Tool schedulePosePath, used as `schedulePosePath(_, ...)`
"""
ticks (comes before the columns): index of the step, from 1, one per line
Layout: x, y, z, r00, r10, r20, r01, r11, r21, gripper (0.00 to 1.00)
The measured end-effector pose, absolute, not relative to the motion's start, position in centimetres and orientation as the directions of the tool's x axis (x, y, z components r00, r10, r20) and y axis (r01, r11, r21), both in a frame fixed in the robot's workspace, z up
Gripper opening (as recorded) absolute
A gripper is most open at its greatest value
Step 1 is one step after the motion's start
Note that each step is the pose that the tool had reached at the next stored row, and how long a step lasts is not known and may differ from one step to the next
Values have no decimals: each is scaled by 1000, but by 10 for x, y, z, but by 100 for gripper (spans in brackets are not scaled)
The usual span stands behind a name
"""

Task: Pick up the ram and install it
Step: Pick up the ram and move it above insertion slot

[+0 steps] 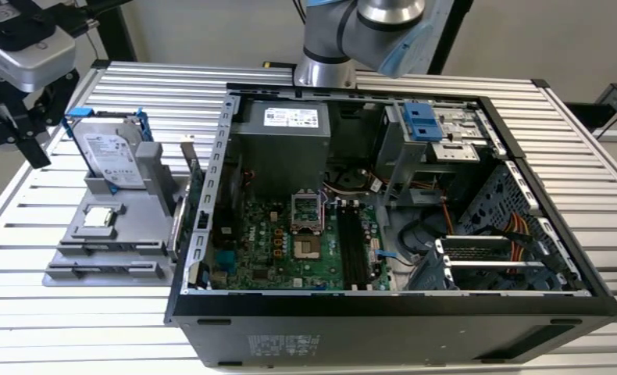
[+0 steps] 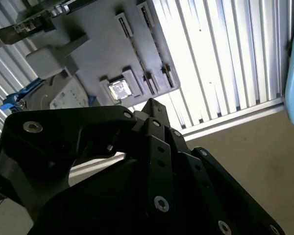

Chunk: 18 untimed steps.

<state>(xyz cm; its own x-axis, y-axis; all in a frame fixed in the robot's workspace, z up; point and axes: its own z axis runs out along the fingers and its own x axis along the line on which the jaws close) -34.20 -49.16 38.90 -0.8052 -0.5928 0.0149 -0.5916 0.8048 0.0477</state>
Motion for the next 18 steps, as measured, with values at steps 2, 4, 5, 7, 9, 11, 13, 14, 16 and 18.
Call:
schedulePosePath(2, -342, -492, 389, -798, -602, 15, -601, 798, 48, 0)
schedulePosePath(4, -342, -491, 389, -791, -612, 15, -610, 791, 48, 0)
schedulePosePath(5, -342, -491, 389, -787, -616, 15, -615, 787, 48, 0)
schedulePosePath(7, -342, -491, 389, -780, -626, 15, -625, 780, 48, 0)
schedulePosePath(9, -342, -491, 389, -772, -635, 15, -634, 772, 48, 0)
schedulePosePath(11, -342, -491, 389, -764, -645, 15, -643, 764, 48, 0)
schedulePosePath(13, -342, -491, 389, -756, -654, 15, -653, 756, 48, 0)
schedulePosePath(14, -342, -491, 389, -752, -659, 15, -658, 751, 48, 0)
schedulePosePath(16, -342, -491, 389, -743, -669, 15, -667, 743, 48, 0)
schedulePosePath(18, -342, -491, 389, -731, -682, 15, -681, 731, 48, 0)
